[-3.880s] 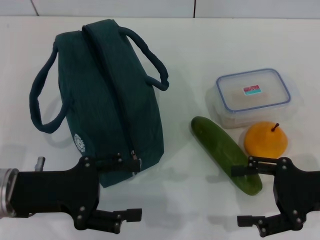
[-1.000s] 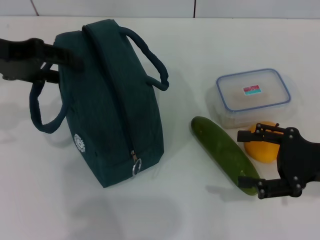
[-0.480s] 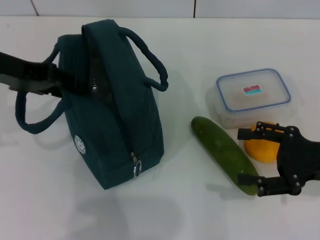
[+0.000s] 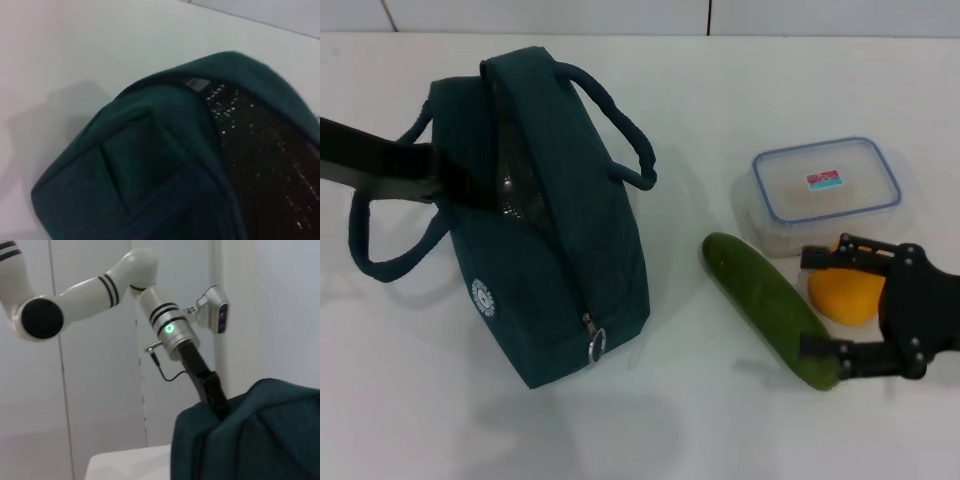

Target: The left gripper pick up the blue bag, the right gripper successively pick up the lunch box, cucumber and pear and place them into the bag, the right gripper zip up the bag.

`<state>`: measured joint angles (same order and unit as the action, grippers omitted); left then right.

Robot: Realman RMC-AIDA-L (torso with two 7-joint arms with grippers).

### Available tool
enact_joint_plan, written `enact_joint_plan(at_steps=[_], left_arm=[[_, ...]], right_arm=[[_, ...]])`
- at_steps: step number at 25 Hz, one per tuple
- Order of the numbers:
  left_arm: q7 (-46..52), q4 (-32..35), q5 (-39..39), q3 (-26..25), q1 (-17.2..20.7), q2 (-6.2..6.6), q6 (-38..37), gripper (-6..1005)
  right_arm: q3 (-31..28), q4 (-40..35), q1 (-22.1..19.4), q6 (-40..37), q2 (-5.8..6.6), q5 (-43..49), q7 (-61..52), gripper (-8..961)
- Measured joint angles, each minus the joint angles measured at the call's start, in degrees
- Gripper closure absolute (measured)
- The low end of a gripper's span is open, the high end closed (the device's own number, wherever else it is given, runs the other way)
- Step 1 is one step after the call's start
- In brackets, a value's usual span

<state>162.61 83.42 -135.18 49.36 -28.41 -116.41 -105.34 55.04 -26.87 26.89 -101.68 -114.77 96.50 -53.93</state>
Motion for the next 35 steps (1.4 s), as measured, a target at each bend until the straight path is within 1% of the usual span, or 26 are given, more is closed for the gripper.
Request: enact_joint_plan(at_steps=[2,5,7,12,16,19,22,28,32,35], left_arm=[[0.17,0.59,0.73,0.06,-0.1,-0.07,-0.41,712],[0.2,0.89,3.84,0.09,-0.24,-0.03,-0.96,774],[0.21,0.67,5.09,0.11,-0.53,-0.07,-1.0,820],[0.2,0.52,6.07,0.4,-0.86,-0.88,-1.01,952],[1.29,0.52,6.22,1.79,-1.28,-1.04,-1.12,949],[3.18,0.81,6.25,3.12,-1.76,-0.62,-1.35,949],[4.28,0.91,6.26,3.88,-2.5,-0.3,-1.79,949],[5.2,1.57,6.28,3.91,-3.99,-0.28,-2.58,949],[5.41,1.57,6.03,3.91,-4.59,-0.29,-2.59,949],[5.42,1.58,5.89,3.91,-4.82,-0.27,-2.59,949]], right_arm=[[-1.5,0.08,-0.11,0.28,0.04,-0.01,-0.71,99],[-4.19,0.13,-0.62,1.42,0.05,-0.05,-2.05,98],[-7.78,0.14,-1.3,3.54,0.09,-0.1,-4.24,98],[-11.83,0.06,-2.73,4.52,0.29,-0.1,-5.0,98],[-15.14,0.04,-3.6,7.03,0.45,-0.09,-6.77,98],[-17.4,0.16,-3.87,11.16,0.41,-0.1,-10.07,99],[-17.87,0.21,-3.9,16.25,0.33,-0.09,-14.8,99],[-17.94,0.24,-3.41,23.3,0.2,-0.68,-23.62,99],[-17.94,0.25,-2.65,26.0,0.87,-0.77,-29.08,100],[-17.78,1.16,-1.26,27.71,1.86,-0.79,-33.8,100]])
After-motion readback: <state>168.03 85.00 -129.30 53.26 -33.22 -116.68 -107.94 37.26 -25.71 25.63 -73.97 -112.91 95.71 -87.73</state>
